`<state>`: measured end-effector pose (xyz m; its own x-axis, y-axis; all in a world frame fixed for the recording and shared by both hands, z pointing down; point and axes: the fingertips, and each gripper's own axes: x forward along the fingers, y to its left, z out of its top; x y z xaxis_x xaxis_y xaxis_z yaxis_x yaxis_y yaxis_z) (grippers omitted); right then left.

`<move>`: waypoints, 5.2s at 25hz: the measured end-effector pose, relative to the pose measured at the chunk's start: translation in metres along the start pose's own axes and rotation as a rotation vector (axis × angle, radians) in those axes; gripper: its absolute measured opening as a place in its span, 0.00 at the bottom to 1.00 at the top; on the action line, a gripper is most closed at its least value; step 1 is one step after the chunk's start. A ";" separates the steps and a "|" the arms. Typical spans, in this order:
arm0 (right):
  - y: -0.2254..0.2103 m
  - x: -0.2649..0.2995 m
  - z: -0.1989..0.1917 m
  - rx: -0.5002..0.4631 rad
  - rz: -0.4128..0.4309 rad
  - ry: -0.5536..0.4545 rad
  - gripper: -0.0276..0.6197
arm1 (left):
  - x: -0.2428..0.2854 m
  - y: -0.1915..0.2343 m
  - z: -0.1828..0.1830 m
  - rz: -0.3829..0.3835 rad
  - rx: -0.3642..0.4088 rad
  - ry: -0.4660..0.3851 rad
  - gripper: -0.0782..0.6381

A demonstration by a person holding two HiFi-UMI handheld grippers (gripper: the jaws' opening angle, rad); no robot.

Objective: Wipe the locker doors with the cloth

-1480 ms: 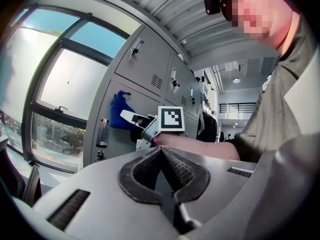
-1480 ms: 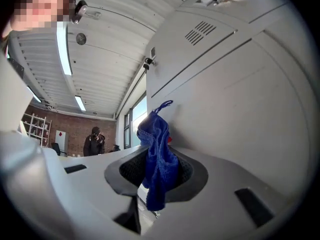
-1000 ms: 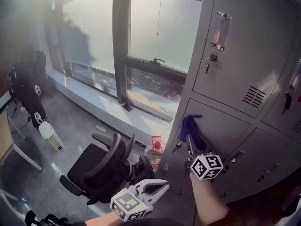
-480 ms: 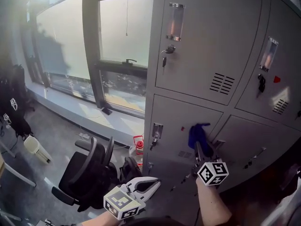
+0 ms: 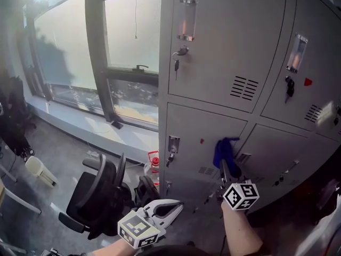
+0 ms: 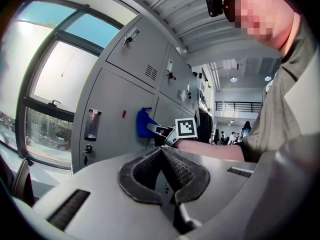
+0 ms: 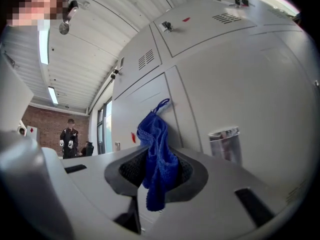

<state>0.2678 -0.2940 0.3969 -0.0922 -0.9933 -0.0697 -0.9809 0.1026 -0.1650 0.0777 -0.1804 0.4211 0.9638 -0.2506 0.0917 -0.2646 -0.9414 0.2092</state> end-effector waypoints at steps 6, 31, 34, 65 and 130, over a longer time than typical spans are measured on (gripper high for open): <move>0.082 0.036 -0.028 -0.024 0.167 0.053 0.16 | -0.026 0.009 -0.004 0.052 -0.019 -0.013 0.12; 0.048 0.055 -0.071 -0.028 0.128 0.115 0.16 | -0.040 0.008 -0.016 0.140 -0.030 0.029 0.12; 0.017 0.034 -0.070 -0.025 0.066 0.118 0.16 | -0.023 0.001 -0.014 0.098 -0.015 0.040 0.12; 0.092 0.091 -0.151 0.022 0.203 0.226 0.16 | -0.051 0.024 -0.024 0.209 -0.052 0.067 0.12; -0.054 -0.001 -0.197 0.064 -0.030 0.292 0.16 | 0.020 -0.011 -0.029 0.060 0.013 0.156 0.12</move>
<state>0.2869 -0.3089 0.5994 -0.1176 -0.9682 0.2209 -0.9721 0.0668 -0.2248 0.0987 -0.1685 0.4493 0.9289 -0.2695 0.2539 -0.3205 -0.9287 0.1864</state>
